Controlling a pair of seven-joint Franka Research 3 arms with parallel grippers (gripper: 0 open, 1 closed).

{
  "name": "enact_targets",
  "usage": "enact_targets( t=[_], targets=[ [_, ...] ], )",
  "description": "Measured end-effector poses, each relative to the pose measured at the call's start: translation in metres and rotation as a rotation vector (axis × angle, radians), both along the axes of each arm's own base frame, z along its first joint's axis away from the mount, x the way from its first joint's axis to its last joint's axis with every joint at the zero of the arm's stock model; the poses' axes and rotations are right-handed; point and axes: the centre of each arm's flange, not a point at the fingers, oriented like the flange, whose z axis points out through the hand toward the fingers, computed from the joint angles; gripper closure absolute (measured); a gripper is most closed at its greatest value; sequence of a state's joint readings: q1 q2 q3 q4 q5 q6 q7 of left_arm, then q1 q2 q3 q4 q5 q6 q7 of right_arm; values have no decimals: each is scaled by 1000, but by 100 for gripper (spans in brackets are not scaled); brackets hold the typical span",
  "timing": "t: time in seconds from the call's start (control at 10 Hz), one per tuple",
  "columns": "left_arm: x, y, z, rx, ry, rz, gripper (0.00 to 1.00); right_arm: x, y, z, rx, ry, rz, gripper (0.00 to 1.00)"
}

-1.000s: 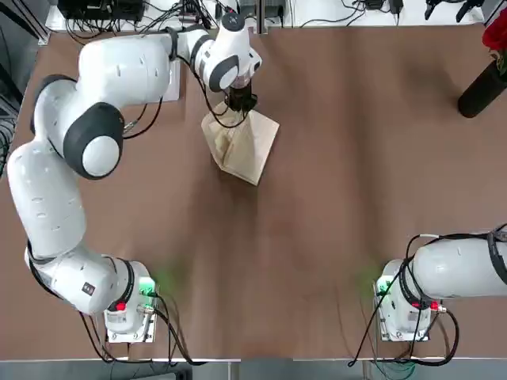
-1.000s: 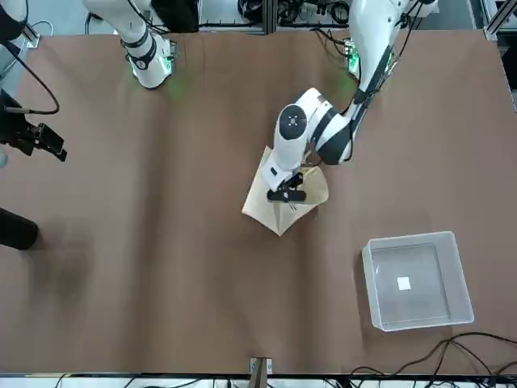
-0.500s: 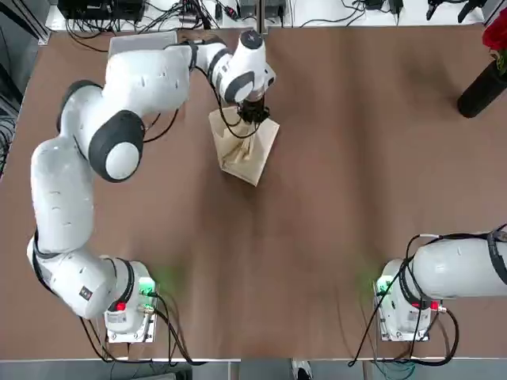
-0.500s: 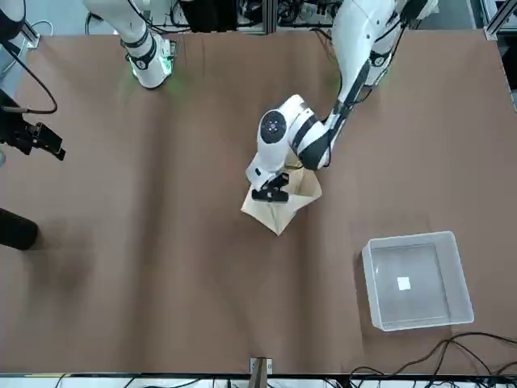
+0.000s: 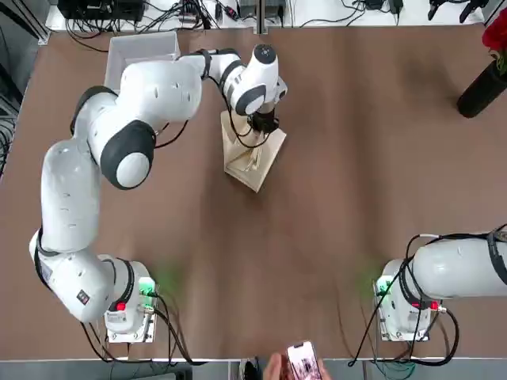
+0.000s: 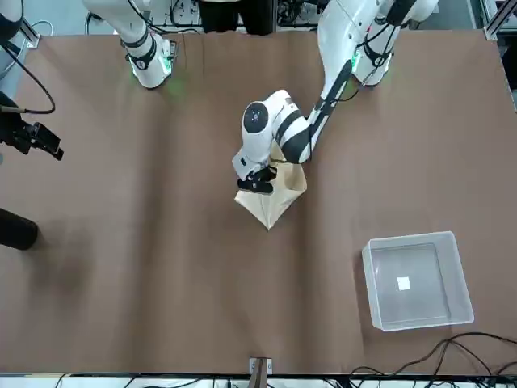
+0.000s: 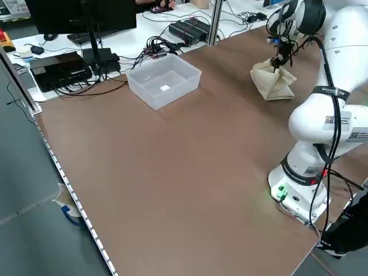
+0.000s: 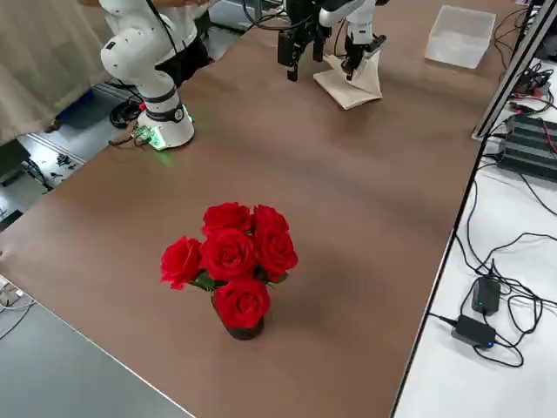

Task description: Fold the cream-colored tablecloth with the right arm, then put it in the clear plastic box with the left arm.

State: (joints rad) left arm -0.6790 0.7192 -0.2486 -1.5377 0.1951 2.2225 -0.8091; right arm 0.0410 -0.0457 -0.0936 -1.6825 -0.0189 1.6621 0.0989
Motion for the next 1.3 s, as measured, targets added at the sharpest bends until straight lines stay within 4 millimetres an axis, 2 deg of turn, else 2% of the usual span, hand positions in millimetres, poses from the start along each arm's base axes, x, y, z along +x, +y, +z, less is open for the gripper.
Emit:
enact_targets(
  t=[0.3,0.6,0.8,1.1,1.3],
  targets=[
    [-6,-12,-17,-7,-14,-17,92,0,-3,0,0,1,-5,0],
    [-20,-26,-21,-21,-27,-37,89,0,-4,0,0,2,-6,0],
    [-27,-32,-23,-38,-35,-41,81,-1,-4,0,1,3,-5,0],
    [-30,-41,-23,-74,-54,-50,38,-1,-6,0,1,3,-3,0],
    [-30,-49,-13,-93,-67,-53,8,-1,-9,0,1,3,-2,0]
  ],
)
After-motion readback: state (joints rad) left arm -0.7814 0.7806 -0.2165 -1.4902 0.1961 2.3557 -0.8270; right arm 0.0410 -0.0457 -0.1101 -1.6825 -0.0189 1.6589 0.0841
